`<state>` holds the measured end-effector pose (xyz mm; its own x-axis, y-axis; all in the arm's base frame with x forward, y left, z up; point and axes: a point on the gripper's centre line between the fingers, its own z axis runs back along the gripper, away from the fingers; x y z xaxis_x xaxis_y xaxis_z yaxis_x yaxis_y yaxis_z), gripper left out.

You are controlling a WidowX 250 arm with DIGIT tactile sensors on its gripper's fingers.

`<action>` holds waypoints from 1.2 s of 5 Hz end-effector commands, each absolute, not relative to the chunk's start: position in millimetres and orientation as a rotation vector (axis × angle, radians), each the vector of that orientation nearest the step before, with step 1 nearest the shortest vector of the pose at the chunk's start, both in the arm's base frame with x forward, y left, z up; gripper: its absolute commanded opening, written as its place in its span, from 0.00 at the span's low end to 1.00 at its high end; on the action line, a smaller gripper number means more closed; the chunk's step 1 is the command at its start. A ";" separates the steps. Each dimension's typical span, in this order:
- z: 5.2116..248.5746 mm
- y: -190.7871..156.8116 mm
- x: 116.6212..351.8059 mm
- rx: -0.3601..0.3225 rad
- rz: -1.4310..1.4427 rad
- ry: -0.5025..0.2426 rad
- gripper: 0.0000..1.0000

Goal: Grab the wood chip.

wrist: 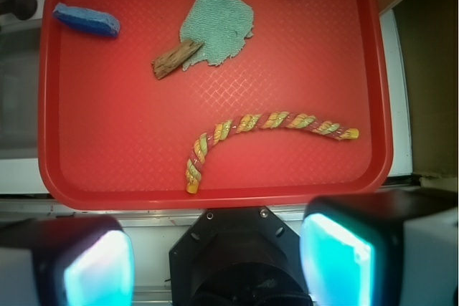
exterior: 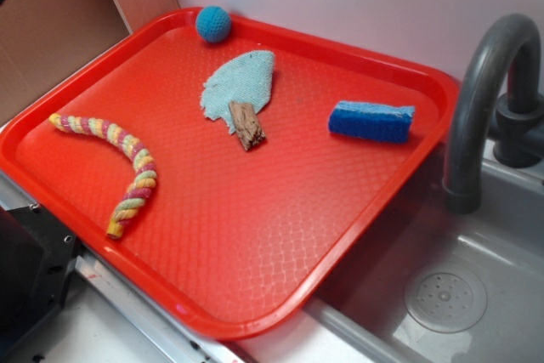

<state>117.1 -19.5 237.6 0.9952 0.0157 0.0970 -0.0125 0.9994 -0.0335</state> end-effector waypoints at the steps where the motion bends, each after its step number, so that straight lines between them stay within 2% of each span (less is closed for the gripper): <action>1: 237.6 -19.5 117.1 -0.033 0.014 -0.097 1.00; 2: 237.8 -12.6 122.5 -0.110 0.247 -0.080 1.00; 3: 234.4 -2.4 127.2 -0.252 0.499 -0.115 1.00; 4: 221.4 0.2 143.1 -0.283 0.752 -0.126 1.00; 5: 198.5 -8.1 167.8 -0.248 0.957 -0.160 1.00; 6: 178.7 -20.5 191.2 -0.201 0.957 -0.189 1.00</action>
<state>190.5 -20.7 173.1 0.5624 0.8254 0.0485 -0.7969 0.5567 -0.2344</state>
